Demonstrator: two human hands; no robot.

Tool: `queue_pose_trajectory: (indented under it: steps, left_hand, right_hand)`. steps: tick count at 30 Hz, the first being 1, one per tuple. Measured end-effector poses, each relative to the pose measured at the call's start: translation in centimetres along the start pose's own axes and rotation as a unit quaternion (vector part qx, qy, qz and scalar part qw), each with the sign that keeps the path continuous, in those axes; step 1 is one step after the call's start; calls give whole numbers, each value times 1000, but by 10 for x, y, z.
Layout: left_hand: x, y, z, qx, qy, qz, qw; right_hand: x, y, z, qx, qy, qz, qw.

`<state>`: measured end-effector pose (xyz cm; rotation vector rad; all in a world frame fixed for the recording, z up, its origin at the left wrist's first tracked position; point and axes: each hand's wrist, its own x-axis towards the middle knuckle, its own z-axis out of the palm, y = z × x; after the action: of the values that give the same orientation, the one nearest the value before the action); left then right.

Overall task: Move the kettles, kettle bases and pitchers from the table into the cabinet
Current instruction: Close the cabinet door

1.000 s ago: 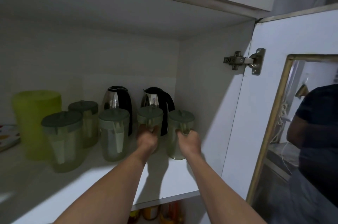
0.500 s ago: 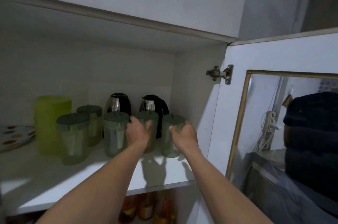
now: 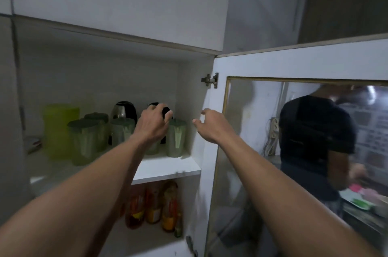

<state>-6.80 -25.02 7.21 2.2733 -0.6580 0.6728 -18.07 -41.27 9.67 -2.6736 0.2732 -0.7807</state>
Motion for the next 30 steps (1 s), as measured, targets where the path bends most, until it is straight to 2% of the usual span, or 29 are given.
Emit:
queue_pose_trajectory:
  steps: [10,16,19,23,30]
  left_hand:
    - [-27,136,-32,-113,-22,118,986]
    - [-54,212,-42,-177,-51,195,963]
    - [-70,261,-48,-196,-64,231,951]
    - [-81,321,-50,-215,-70,295,928]
    - [-80,395,-40,-215,-34,356,909]
  right_hand:
    - [-89,-6,-156,-132,124,20,983]
    - [-158,-11,-237,-249,194,62,947]
    - [-191,-8,-276,-325,218,84,916]
    - [-215,8,-320,-408,230,126,874]
    - [-224,49,-363,-429,213,194,856]
